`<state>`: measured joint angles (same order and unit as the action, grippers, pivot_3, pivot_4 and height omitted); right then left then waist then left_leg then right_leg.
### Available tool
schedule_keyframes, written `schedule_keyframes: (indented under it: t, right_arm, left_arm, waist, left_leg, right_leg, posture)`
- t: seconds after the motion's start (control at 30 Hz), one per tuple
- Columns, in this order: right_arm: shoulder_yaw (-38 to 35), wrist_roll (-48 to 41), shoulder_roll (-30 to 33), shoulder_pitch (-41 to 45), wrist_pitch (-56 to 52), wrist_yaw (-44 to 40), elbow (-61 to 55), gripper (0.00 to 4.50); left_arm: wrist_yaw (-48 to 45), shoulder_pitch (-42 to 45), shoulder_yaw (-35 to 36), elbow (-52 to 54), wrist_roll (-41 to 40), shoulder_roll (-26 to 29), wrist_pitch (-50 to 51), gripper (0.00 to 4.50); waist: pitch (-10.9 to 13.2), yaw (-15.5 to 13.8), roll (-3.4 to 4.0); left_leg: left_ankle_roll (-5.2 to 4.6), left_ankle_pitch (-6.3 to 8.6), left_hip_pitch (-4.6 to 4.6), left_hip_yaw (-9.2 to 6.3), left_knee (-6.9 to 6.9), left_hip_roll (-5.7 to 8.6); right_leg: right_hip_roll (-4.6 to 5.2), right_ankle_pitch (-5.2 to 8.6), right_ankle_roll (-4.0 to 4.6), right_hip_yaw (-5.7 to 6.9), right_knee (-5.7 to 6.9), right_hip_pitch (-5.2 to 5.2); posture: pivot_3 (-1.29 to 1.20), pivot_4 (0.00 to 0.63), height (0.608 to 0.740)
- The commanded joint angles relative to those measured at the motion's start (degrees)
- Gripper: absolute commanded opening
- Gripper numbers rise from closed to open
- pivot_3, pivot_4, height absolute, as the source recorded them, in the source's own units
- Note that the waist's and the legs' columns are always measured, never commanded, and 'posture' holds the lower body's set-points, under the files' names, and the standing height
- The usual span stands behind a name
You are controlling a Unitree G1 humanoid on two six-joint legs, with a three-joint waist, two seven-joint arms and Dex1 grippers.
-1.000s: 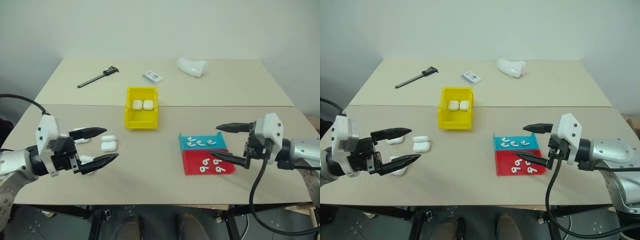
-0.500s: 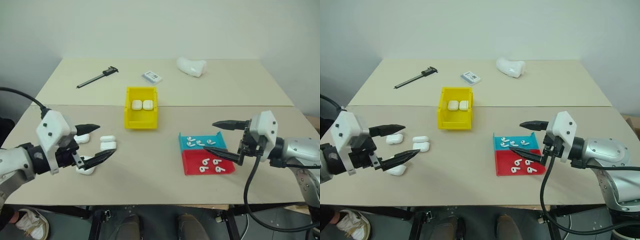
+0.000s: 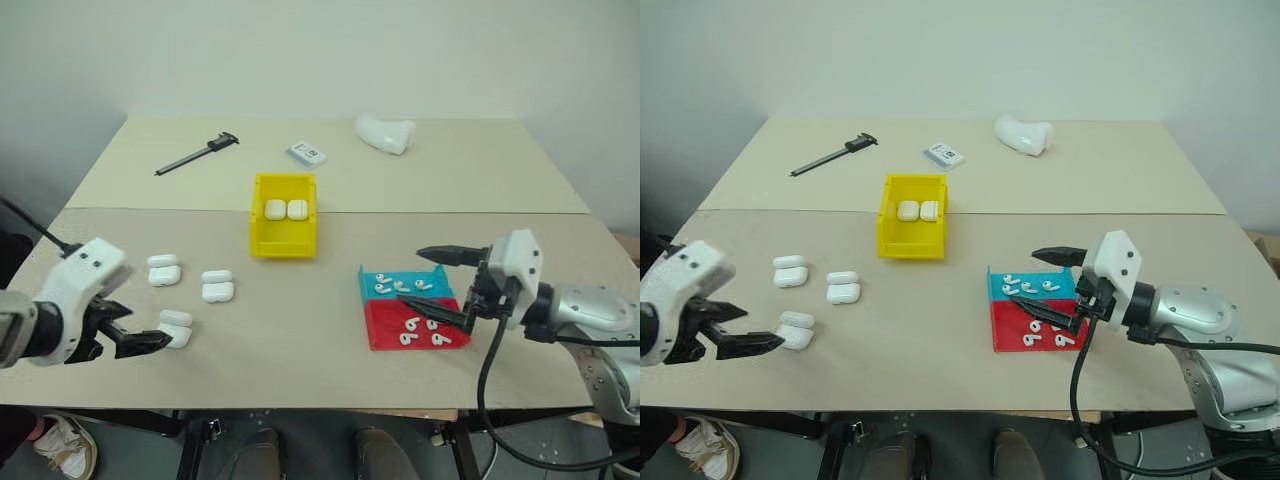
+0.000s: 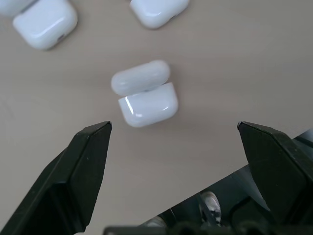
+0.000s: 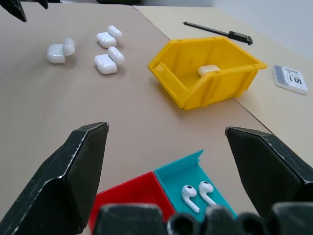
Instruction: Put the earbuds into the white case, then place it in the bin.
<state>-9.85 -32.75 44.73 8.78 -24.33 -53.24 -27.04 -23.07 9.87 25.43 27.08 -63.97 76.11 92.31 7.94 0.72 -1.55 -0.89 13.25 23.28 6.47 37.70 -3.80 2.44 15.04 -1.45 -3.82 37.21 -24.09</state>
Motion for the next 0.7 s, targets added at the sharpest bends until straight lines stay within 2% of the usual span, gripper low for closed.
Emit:
schedule_keyframes:
  t: [0.03,0.27,0.47,0.53,0.7]
  right_arm:
    - [-1.55,-1.28,0.42,0.63,-0.34,0.63,-2.09,4.46]
    - [-2.06,-2.85,1.60,1.22,-2.88,0.66,-2.96,4.46]
    - [-3.27,-5.15,3.61,1.62,-5.49,0.55,-3.71,4.46]
    - [-3.90,-5.90,4.27,1.35,-6.16,0.48,-4.13,4.46]
    - [-4.82,-7.27,5.56,1.68,-7.78,0.34,-4.41,4.46]
  left_arm:
    - [9.36,5.50,-5.43,-7.62,-8.73,2.75,0.19,4.50]
    - [27.06,10.52,-14.86,-12.46,-25.14,2.82,-0.20,4.50]
    - [47.73,7.62,-25.09,-12.11,-46.03,7.79,-14.34,4.50]
    - [50.86,7.86,-27.69,-12.40,-48.72,8.00,-17.71,4.50]
    - [57.67,9.07,-31.40,-11.15,-49.03,5.67,-22.95,4.50]
  waist:
    - [0.01,0.01,-0.04]
    - [0.02,0.00,-0.04]
    - [0.02,0.01,-0.05]
    - [0.02,-0.09,-0.05]
    - [0.02,-0.41,-0.04]
  left_leg:
    - [0.00,0.00,0.01,0.00,0.00,0.00]
    - [0.01,0.00,0.03,0.01,0.00,0.01]
    - [0.04,-0.01,0.00,-0.02,0.00,-0.01]
    - [0.04,-0.01,0.00,-0.03,0.00,-0.02]
    - [0.07,-0.03,-0.02,0.01,0.00,0.06]
  right_leg:
    - [0.00,0.00,0.00,0.00,-0.01,-0.02]
    - [0.03,-0.01,0.01,-0.02,0.05,-0.04]
    - [0.06,-0.02,0.02,-0.04,0.09,-0.04]
    - [0.10,-0.02,0.02,-0.04,0.09,-0.03]
    - [0.07,-0.02,0.03,-0.02,0.06,0.01]
  posture:
    - [0.00,0.150,0.740]
    - [0.00,0.150,0.740]
    - [0.00,0.150,0.740]
    - [0.00,0.150,0.740]
    - [0.00,0.150,0.740]
